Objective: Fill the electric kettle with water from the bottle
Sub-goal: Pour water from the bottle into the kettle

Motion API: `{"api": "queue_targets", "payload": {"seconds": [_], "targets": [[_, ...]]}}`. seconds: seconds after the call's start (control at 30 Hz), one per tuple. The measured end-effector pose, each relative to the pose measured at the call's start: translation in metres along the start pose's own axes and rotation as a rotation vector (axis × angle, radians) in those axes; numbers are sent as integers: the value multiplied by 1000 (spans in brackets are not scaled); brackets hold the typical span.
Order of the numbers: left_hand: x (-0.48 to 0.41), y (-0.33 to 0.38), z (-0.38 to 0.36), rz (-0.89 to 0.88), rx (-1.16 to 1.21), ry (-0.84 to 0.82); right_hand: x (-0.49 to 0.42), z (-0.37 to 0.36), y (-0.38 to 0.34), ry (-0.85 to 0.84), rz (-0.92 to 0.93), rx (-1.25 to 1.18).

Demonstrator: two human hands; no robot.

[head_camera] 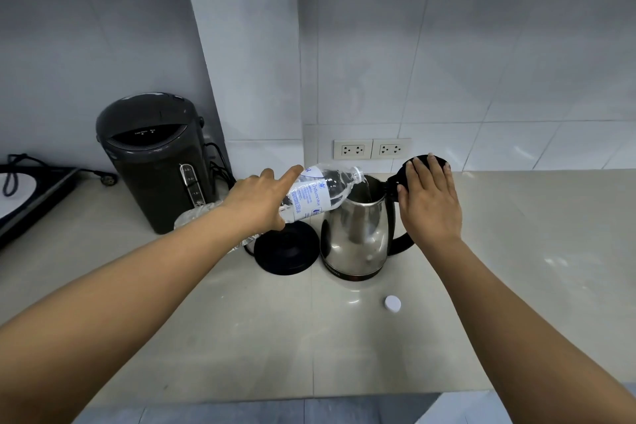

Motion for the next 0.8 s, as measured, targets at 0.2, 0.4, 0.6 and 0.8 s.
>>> {"api": "queue_targets", "payload": {"seconds": [0.2, 0.4, 0.6, 0.8], "targets": [[1, -2, 1, -2, -9, 3, 0, 1, -1, 10, -5, -9], [2, -5, 1, 6, -4, -1, 0, 0, -1, 1, -9, -5], [3, -4, 2, 5, -12, -4, 0, -1, -1, -8, -9, -1], [3, -4, 2, 3, -19, -7, 0, 0, -1, -5, -10, -4]]}}
Point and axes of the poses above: each hand's wrist, its own x-axis away from the middle knuckle, its own z-axis out of the back of the hand, y = z × x, the point moved 6 cm from there along -x, towards the middle knuckle, and after that the axes turned 3 degrees about z, right-handed, at the moved point
